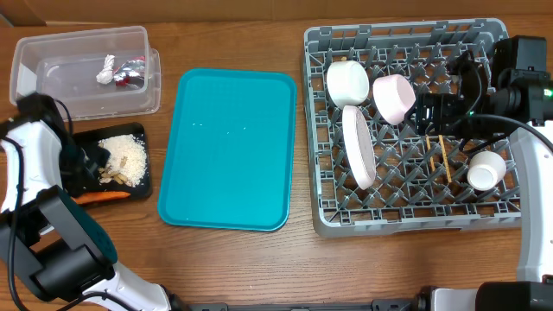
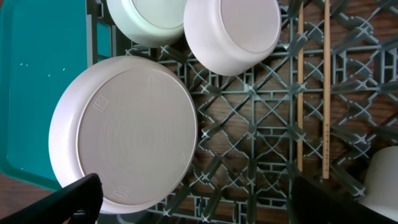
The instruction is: Sort waste into correct bins and load items into the dishwasher
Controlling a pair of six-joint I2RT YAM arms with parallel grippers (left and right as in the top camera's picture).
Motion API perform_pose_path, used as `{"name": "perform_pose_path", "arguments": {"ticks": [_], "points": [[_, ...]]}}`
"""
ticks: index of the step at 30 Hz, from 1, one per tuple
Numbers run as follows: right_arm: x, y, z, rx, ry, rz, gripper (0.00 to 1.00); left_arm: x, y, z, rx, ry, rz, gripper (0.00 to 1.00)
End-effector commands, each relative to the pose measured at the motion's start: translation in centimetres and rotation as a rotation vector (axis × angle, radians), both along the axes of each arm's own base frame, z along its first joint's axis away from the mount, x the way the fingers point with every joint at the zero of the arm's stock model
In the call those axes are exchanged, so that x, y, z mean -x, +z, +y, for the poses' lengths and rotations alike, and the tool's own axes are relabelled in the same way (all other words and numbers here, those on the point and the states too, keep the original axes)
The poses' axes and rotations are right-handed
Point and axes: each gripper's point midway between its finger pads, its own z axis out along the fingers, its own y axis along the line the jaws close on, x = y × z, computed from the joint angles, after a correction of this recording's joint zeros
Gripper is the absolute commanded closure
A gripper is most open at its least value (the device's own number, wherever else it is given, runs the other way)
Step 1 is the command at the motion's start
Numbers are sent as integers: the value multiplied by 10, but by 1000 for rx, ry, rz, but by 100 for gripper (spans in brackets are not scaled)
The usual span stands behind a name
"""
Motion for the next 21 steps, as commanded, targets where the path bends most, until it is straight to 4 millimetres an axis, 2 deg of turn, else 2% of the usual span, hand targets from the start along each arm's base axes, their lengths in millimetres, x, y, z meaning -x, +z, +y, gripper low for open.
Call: {"name": "perform_pose_path", "arguments": {"ticks": [1,3,5,6,7,8,10,11,14,17,19,21], "points": [[-4,9,11,-55,25,-37,0,-52,65,-30,1,-237,-216,24],[-13,19,23,-125,59,-93,0,-75,90,-65,12,-407,-305,19],[-21,29,31,-179,83,-143,0,-92,110,-109,27,-665,-371,9],[-30,35,33,-212,56,-173,0,-91,118,-142,47,-854,-365,0],[-33,36,31,-217,20,-172,0,-81,121,-165,60,-950,-311,0],[-33,35,30,-215,-1,-159,0,-67,120,-176,66,-986,-239,0],[-21,22,19,-156,-54,-83,0,-38,116,-191,100,-1003,-107,2],[-10,11,8,-90,-90,-23,0,-23,115,-197,137,-996,-58,7],[13,-2,-9,14,-135,78,0,4,122,-201,188,-985,-14,10],[20,9,-10,31,-141,16,0,16,139,-205,139,-1003,-127,10],[22,34,-10,42,-144,-166,0,24,153,-204,43,-1018,-269,10],[29,47,-13,70,-157,-293,0,32,165,-204,-43,-1031,-405,9]]}}
